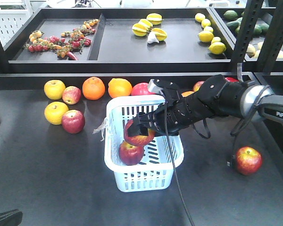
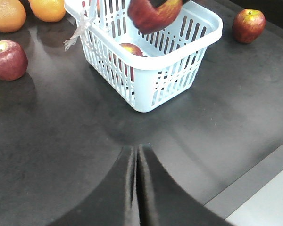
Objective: Pick three apples into basket with both arms
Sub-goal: 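Move the apple over the basket and drop it beside the first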
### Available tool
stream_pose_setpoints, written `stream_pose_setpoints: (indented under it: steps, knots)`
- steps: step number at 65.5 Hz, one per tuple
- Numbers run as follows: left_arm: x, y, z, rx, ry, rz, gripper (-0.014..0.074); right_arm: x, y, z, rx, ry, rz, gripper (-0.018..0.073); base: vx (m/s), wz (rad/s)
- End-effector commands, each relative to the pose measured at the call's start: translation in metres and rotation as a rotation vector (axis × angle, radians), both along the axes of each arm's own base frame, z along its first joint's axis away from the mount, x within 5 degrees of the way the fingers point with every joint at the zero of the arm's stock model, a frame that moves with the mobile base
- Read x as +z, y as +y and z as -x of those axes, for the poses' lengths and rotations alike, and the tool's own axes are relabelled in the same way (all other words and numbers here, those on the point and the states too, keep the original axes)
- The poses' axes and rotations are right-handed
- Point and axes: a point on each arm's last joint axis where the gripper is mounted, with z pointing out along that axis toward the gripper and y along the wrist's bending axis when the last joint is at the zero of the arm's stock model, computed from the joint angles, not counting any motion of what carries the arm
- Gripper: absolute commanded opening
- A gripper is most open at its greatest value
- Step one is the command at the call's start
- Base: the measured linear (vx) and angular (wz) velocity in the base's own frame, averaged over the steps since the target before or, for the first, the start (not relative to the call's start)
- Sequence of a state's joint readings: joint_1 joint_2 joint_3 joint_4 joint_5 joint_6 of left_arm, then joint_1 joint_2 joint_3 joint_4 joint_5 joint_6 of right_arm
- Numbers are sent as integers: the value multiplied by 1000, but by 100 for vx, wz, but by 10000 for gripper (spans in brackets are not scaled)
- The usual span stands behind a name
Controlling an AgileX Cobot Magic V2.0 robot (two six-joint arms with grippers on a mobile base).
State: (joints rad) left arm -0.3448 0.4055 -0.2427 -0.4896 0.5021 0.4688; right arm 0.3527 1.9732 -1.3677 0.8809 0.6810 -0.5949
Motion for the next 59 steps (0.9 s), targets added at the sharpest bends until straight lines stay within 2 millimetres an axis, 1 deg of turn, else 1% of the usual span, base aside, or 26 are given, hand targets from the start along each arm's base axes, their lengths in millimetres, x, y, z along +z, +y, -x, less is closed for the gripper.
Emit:
stream_pose_setpoints:
  steps: [1, 4, 8, 15, 27, 36, 43, 48, 55, 56, 59]
  knots:
    - [12, 0, -5, 33, -54, 55, -6, 30, 2, -8, -29, -105, -49, 559, 0, 0]
    - [12, 0, -5, 33, -54, 55, -6, 28, 2, -9, -31, -113, -43, 611, 0, 0]
    - [12, 0, -5, 33, -54, 55, -6, 26, 1, -10, -28, -126, -35, 659, 0, 0]
    - [12, 0, -5, 33, -54, 55, -6, 25, 1, -11, -14, -142, -25, 704, 0, 0]
    - [12, 0, -5, 33, -54, 55, -6, 26, 2, -9, 32, -156, -12, 699, 0, 0]
    - [12, 0, -5, 33, -54, 55, -6, 33, 1, -1, 77, -115, -21, 669, 0, 0]
    - [12, 0, -5, 33, -54, 55, -6, 43, -2, 8, 102, -81, -4, 603, 0, 0]
    - [12, 0, -5, 33, -54, 55, -6, 51, -5, 15, 111, -60, 20, 522, 0, 0]
    - [12, 0, -5, 33, -54, 55, -6, 65, -13, 25, 125, -46, 89, 345, 0, 0]
    - [12, 0, -5, 33, -54, 55, -6, 67, -14, 27, 128, -46, 100, 302, 0, 0]
    - [12, 0, -5, 33, -54, 55, -6, 73, -18, 32, 136, -45, 135, 214, 0, 0]
